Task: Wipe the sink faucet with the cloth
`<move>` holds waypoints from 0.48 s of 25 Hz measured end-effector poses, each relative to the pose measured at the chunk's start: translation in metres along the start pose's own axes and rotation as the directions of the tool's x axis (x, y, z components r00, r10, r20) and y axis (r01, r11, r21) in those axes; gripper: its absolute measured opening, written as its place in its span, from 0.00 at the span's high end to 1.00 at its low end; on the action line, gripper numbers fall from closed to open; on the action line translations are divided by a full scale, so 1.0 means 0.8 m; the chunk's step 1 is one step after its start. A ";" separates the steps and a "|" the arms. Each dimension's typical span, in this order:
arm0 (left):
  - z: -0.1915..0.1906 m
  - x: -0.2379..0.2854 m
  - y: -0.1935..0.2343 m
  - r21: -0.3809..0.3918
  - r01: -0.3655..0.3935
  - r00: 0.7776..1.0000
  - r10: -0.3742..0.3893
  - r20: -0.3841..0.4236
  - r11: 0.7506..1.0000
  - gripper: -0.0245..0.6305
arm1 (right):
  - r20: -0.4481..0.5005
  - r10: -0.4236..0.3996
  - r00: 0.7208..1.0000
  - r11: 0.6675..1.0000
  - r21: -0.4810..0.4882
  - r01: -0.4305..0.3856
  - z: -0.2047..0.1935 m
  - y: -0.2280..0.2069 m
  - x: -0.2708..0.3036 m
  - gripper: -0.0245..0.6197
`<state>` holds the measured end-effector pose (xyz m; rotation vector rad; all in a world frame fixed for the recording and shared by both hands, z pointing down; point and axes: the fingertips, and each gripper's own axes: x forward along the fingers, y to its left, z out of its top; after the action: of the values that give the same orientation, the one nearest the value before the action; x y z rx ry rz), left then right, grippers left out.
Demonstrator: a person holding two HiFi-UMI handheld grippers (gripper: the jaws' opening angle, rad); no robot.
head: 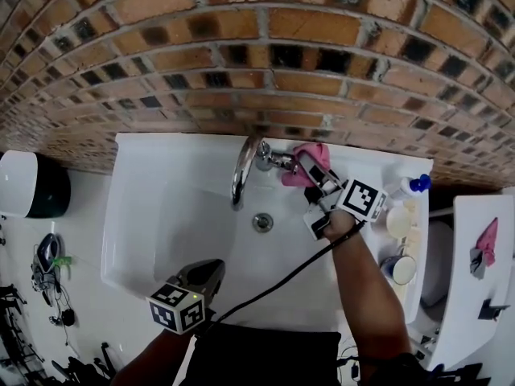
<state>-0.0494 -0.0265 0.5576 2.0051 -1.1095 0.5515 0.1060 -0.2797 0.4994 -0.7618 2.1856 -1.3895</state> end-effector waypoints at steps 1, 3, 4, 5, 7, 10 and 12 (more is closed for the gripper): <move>0.000 -0.003 0.001 0.005 0.004 1.000 -0.004 0.001 1.000 0.96 | 0.003 -0.001 1.000 1.000 -0.006 0.001 0.000 0.004 -0.002 0.73; 0.000 -0.007 0.002 0.014 0.013 1.000 -0.012 -0.001 1.000 0.96 | 0.009 -0.011 1.000 1.000 -0.016 0.011 -0.001 0.010 -0.006 0.73; 0.000 -0.010 0.003 0.018 0.017 1.000 -0.017 -0.002 1.000 0.96 | 0.012 -0.013 1.000 1.000 -0.022 0.013 -0.001 0.014 -0.008 0.74; 0.000 -0.012 0.004 0.023 0.022 1.000 -0.022 -0.004 1.000 0.96 | 0.014 -0.011 1.000 0.999 -0.030 0.011 -0.002 0.018 -0.010 0.74; 0.001 -0.018 0.006 0.036 0.032 0.999 -0.031 -0.008 0.999 0.96 | 0.020 -0.005 1.000 0.999 -0.047 0.006 -0.002 0.027 -0.012 0.74; 0.005 -0.024 0.011 0.056 0.051 0.999 -0.050 -0.011 0.997 0.96 | 0.040 -0.001 0.999 0.998 -0.059 0.004 -0.002 0.038 -0.015 0.74; 0.008 -0.028 0.014 0.070 0.065 0.998 -0.064 -0.015 0.995 0.96 | 0.049 -0.007 0.999 0.997 -0.070 0.010 -0.003 0.044 -0.017 0.74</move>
<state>-0.0703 -0.0236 0.5433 2.0873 -1.0268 0.5761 0.1071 -0.2570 0.4693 -0.8222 2.2063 -1.2906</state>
